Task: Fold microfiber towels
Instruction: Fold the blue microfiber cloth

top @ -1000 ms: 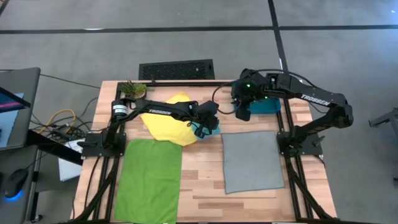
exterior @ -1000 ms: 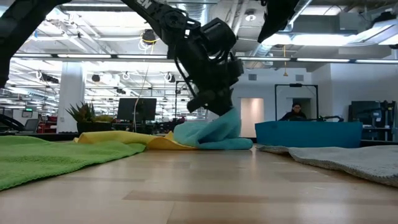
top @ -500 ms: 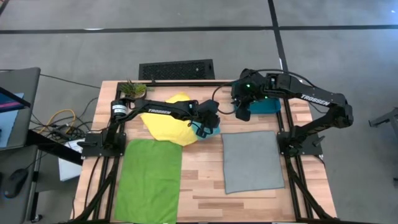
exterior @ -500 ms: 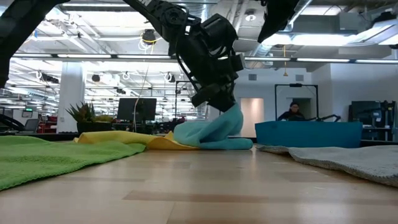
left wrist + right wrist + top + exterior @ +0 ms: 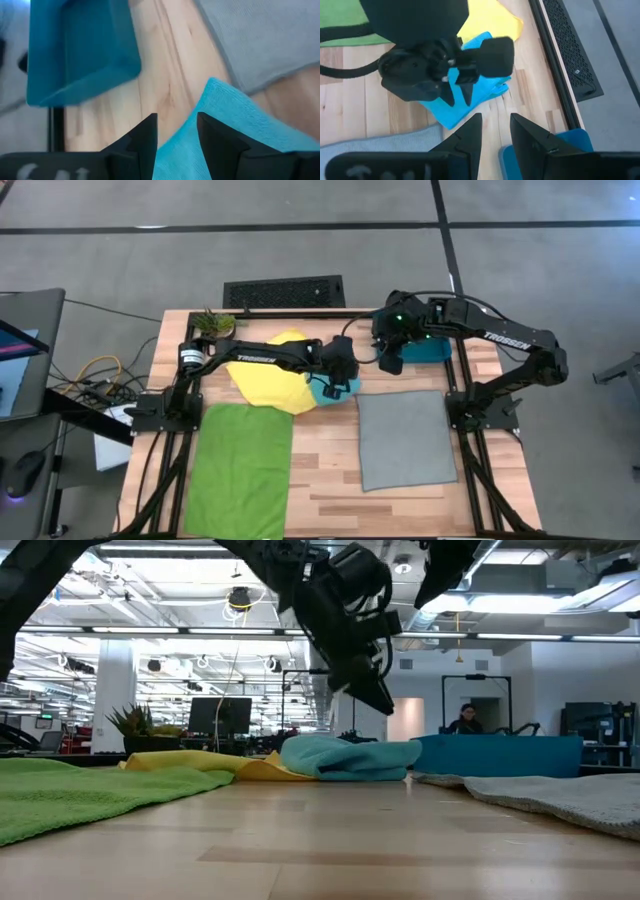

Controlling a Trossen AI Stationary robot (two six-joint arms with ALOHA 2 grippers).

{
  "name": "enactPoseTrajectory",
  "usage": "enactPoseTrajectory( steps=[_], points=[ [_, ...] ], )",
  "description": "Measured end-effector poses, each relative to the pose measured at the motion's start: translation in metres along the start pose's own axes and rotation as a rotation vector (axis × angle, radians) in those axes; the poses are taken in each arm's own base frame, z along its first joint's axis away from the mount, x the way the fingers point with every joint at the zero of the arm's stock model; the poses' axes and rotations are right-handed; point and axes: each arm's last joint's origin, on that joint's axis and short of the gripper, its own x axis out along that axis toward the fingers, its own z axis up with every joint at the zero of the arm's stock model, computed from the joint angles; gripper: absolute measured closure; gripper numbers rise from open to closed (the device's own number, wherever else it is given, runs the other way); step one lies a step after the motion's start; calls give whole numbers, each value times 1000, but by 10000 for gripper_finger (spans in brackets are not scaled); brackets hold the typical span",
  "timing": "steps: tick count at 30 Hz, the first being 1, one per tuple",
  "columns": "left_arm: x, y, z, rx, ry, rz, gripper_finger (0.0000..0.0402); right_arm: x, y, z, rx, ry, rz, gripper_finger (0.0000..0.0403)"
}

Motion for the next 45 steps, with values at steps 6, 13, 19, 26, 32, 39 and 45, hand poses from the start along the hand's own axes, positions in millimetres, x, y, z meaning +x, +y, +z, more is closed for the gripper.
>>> enactPoseTrajectory(
  steps=[6,13,19,26,32,39,45],
  points=[
    [-22,24,-5,-220,124,-177,269,0,0,0,0,0,0,278],
    [-36,47,-38,-452,271,-386,269,0,1,-2,-47,26,7,278],
    [-64,55,-43,-481,349,-329,269,-1,7,-5,-86,61,30,278],
    [-95,46,-51,-641,367,-353,269,-1,12,-4,-100,57,41,278],
    [-107,25,-75,-894,423,-371,269,-1,13,-1,-127,25,42,278],
    [-99,21,-108,-1275,328,-261,269,-1,12,6,-126,-43,28,278],
    [-77,20,-135,-1499,273,-207,269,18,14,14,-149,-39,48,278]
  ],
)
